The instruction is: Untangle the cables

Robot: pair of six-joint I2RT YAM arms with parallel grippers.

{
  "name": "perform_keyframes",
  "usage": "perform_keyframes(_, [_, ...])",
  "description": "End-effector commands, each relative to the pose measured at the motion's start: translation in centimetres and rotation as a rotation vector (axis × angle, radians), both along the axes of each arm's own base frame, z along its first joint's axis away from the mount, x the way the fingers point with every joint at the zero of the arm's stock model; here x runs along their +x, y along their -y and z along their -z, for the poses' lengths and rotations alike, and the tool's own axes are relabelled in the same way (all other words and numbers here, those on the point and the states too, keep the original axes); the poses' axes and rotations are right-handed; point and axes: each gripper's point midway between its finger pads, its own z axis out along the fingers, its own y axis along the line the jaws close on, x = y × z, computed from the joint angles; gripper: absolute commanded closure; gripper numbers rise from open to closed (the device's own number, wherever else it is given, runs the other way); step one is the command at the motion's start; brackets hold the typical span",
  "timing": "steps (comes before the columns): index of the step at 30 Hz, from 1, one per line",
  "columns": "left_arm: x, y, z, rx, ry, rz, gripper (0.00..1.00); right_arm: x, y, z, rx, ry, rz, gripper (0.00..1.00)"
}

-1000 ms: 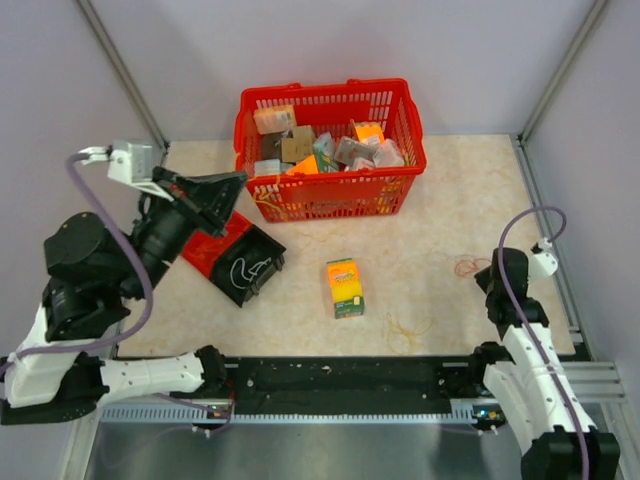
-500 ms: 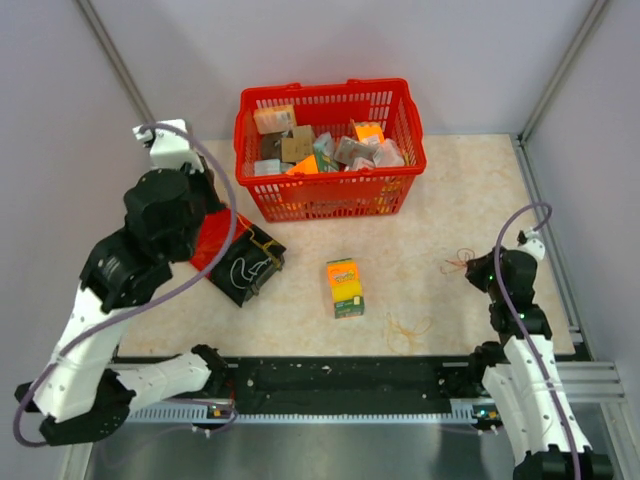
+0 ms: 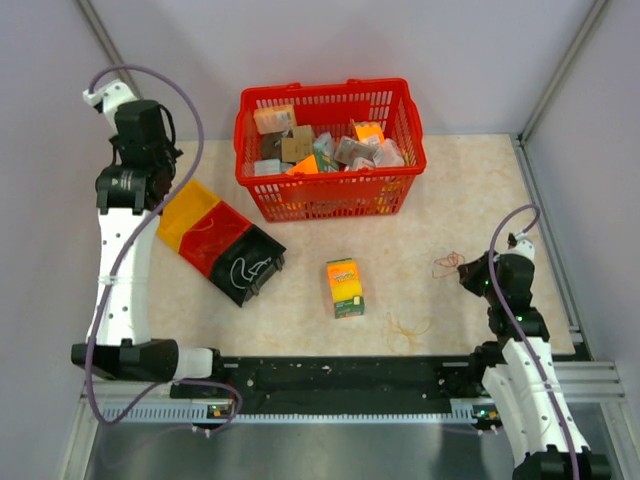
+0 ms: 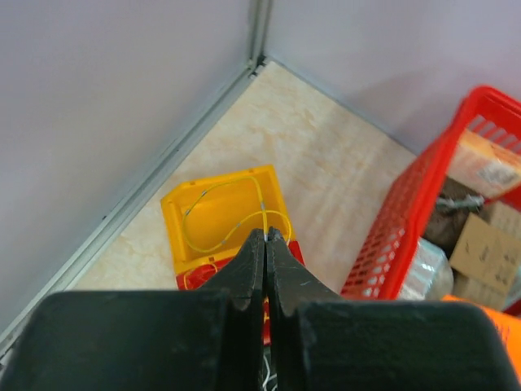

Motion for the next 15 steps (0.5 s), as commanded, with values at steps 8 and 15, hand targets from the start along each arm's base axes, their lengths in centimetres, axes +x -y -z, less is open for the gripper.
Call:
perform_keyframes(8, [6.0,-6.2,2.6,-0.123,0.046,-0.173,1.0,0.8,-0.6,-1.0,0.013,0.056,-0.04,1.0])
perform_keyframes(15, [7.1,-8.4,9.3,-0.146,-0.109,-0.274,1.0,0.8,-0.9,-0.7,0.025,0.044,-0.053,1.0])
